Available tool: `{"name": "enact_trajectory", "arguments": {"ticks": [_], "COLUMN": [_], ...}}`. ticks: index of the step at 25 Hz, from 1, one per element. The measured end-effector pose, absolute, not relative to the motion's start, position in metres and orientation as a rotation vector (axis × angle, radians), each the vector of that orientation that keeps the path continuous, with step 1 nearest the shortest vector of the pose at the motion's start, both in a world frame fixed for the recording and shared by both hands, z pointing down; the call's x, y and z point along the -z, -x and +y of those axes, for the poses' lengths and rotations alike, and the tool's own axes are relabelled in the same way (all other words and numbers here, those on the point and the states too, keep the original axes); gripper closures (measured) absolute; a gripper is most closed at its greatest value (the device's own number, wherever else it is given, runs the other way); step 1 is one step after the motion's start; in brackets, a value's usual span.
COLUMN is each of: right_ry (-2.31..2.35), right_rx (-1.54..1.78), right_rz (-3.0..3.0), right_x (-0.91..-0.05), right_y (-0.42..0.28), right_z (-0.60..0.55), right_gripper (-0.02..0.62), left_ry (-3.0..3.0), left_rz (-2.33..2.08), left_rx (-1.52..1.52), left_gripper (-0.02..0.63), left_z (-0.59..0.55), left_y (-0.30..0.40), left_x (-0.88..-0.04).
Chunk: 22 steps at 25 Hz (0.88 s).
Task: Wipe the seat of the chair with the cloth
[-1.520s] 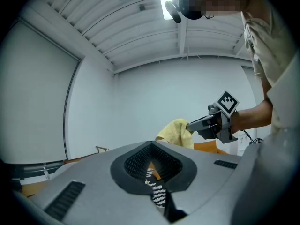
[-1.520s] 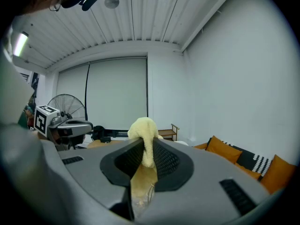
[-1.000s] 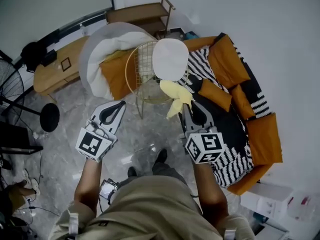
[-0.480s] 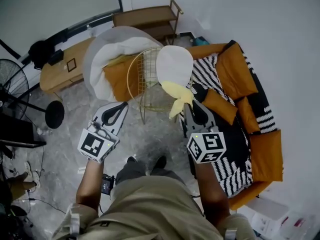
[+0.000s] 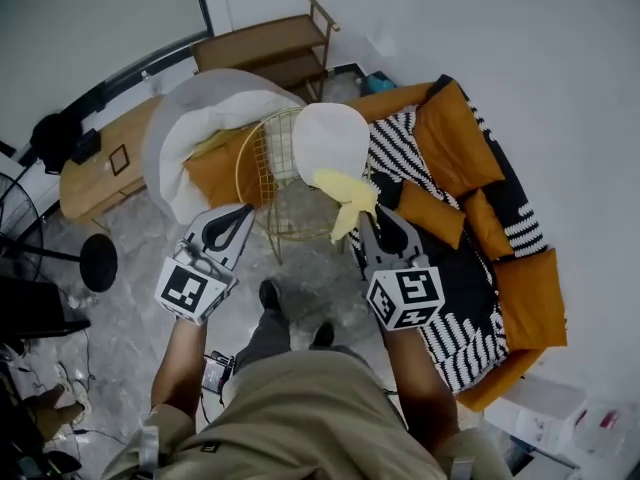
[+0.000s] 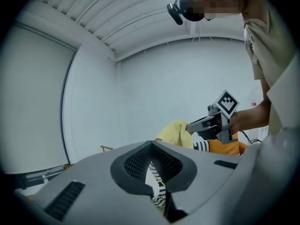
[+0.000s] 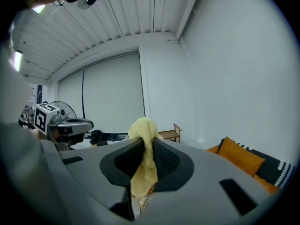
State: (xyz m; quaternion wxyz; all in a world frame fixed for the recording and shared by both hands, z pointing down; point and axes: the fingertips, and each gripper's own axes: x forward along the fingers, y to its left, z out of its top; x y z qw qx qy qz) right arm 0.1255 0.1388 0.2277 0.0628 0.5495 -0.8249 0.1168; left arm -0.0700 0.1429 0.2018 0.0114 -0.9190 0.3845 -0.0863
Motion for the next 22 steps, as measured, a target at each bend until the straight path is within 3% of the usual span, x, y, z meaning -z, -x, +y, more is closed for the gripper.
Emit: {"name": "enact_trajectory", "arguments": {"ticks": [22], "right_ry": [-1.894], "right_rx": [-0.334], "right_rz": [-2.255], "right_x": [-0.232], "right_y": [-0.092], "right_z": [0.021], "right_gripper": [0.528], "left_ry": [2.970], "left_rz": [0.870], "left_rx": [0.115], "left_gripper": [0.591], "left_z": [-0.024], "left_y": [0.103], "left_x": [-0.201]}}
